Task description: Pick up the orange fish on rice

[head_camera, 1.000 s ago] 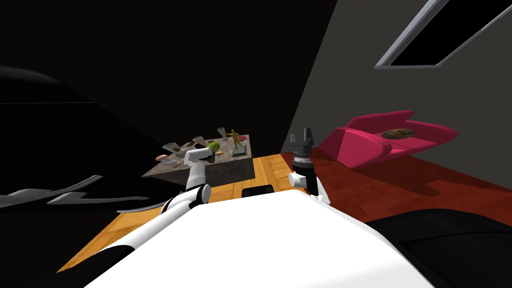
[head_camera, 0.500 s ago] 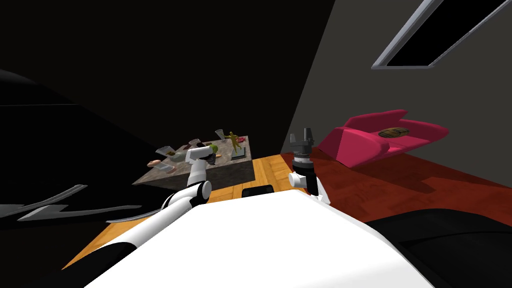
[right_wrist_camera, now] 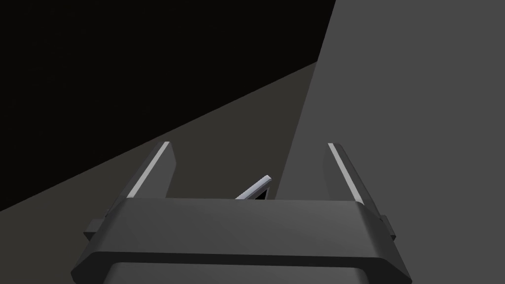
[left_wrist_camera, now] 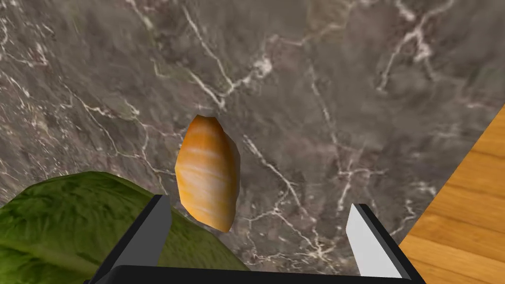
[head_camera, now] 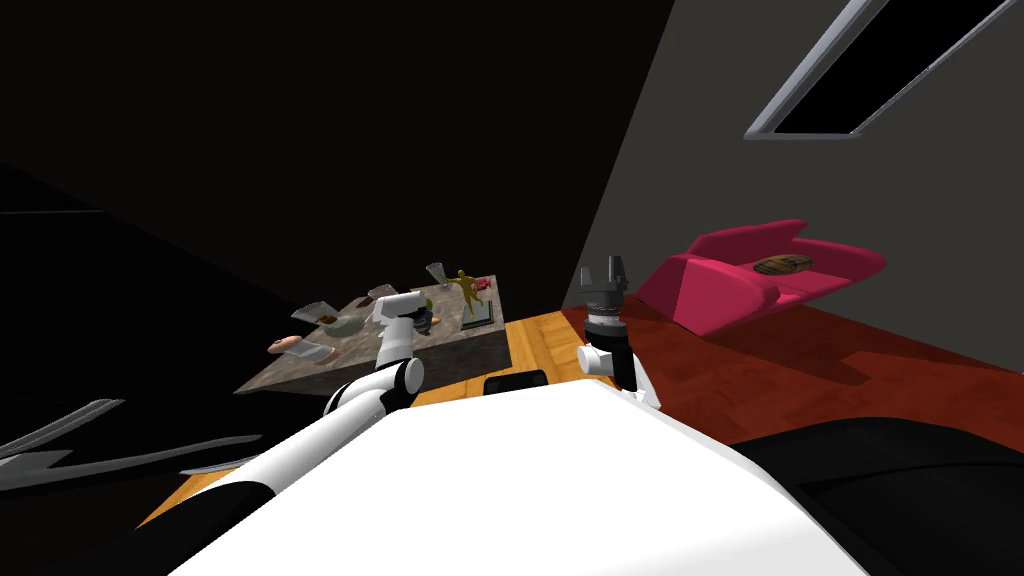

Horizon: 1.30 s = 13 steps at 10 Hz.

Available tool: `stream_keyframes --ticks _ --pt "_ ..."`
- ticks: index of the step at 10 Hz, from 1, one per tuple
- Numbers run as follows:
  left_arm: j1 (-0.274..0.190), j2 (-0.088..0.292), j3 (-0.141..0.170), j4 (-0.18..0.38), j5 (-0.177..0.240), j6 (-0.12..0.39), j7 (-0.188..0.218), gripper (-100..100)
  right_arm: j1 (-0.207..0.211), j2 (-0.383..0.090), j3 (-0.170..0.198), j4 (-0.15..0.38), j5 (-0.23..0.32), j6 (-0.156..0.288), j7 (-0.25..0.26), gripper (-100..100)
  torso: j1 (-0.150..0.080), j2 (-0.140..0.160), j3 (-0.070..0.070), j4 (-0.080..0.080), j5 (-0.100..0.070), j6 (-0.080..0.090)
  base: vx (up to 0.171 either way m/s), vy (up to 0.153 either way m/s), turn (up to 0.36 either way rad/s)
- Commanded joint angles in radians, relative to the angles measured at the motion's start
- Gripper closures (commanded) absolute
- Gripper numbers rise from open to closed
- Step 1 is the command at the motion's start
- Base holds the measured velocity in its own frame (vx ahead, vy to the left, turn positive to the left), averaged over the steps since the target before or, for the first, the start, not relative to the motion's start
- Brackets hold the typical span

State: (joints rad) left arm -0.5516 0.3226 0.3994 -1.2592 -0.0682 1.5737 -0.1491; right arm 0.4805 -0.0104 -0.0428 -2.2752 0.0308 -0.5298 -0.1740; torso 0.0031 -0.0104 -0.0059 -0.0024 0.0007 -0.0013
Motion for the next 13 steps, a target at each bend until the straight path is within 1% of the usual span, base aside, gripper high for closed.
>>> stream_keyframes --ticks 1,2,3,4,5,8,9,10,13 --pt "-0.006 -0.004 0.003 0.025 -0.008 0.029 -0.007 -100 0.0 0.0 0.0 0.0 0.0 0.0 0.0 0 0.0 0.0 0.0 0.0 0.0 0.0 0.195 0.04 -0.054" --pt "-0.007 -0.005 0.003 0.028 -0.009 0.033 -0.008 -100 0.0 0.0 0.0 0.0 0.0 0.0 0.0 0 0.0 -0.002 -0.001 0.0 0.0 0.0 0.178 0.069 -0.031" --pt "-0.005 -0.006 0.002 0.025 -0.008 0.026 -0.006 -100 0.0 0.0 0.0 0.0 0.0 0.0 0.0 0 0.001 -0.002 -0.001 0.0 0.0 0.0 0.072 0.037 -0.008" --pt "-0.006 -0.005 0.002 0.027 -0.008 0.027 -0.006 0 0.0 0.0 0.0 0.0 0.0 0.0 0.0 0 0.0 0.004 0.002 0.0 0.0 0.0 0.014 0.006 0.001" --pt "0.002 -0.009 -0.002 0.044 -0.007 -0.001 -0.002 -100 0.0 0.0 0.0 0.0 0.0 0.0 0.0 0 -0.002 0.008 0.004 0.001 0.0 0.0 0.014 0.01 0.011" --pt "0.013 -0.015 -0.009 0.071 -0.004 -0.044 0.005 -100 0.0 0.0 0.0 0.0 0.0 0.0 0.0 0 -0.002 0.01 0.006 0.002 0.0 0.0 0.007 0.008 0.005" --pt "0.014 -0.014 -0.007 0.061 -0.004 -0.032 0.003 -100 0.0 0.0 0.0 0.0 0.0 0.0 0.0 0 -0.003 0.011 0.006 0.002 -0.001 0.0 0.0 0.0 0.0" --pt "0.015 -0.014 -0.007 0.062 -0.004 -0.035 0.003 100 0.0 0.0 0.0 0.0 0.0 0.0 0.0 0 -0.002 0.01 0.006 0.002 0.0 0.0 0.0 0.0 0.0" --pt "0.015 -0.014 -0.008 0.062 -0.004 -0.034 0.003 100 0.0 0.0 0.0 0.0 0.0 0.0 0.0 0 -0.002 0.009 0.005 0.002 0.0 0.0 0.0 0.0 0.0"
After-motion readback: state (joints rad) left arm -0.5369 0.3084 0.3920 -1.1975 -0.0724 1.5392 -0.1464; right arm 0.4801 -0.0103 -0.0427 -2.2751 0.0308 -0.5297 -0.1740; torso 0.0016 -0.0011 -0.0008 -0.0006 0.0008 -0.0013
